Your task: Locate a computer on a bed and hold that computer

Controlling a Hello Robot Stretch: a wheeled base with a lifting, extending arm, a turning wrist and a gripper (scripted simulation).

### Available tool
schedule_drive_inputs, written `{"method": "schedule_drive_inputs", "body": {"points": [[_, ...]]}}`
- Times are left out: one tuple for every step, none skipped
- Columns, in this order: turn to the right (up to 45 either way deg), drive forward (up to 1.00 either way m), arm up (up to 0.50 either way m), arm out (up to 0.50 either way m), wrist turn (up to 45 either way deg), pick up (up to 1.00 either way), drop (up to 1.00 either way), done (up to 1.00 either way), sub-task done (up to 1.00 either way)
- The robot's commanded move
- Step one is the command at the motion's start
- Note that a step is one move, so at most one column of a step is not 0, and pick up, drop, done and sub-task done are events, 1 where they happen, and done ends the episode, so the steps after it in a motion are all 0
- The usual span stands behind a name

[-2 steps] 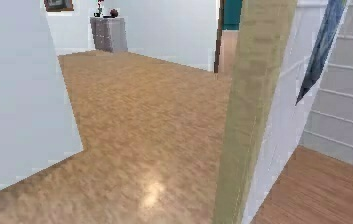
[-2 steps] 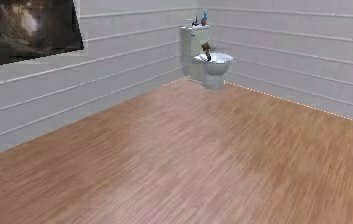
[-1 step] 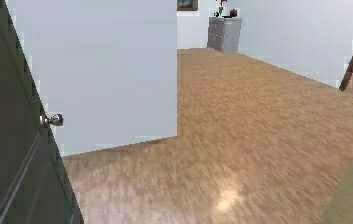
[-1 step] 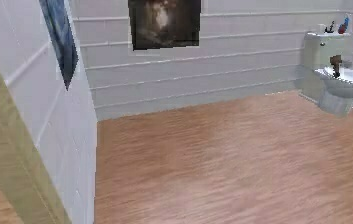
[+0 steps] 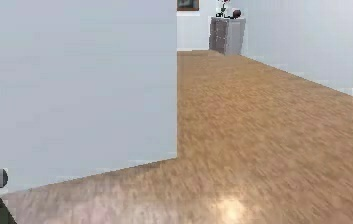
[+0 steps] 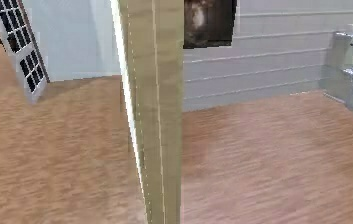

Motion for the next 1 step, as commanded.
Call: {"method": "schedule_drive_inputs", "body": {"points": [[42.0,0.0,0.0,0.0,0.0,0.0,0.0,0.0,0.0]]}}
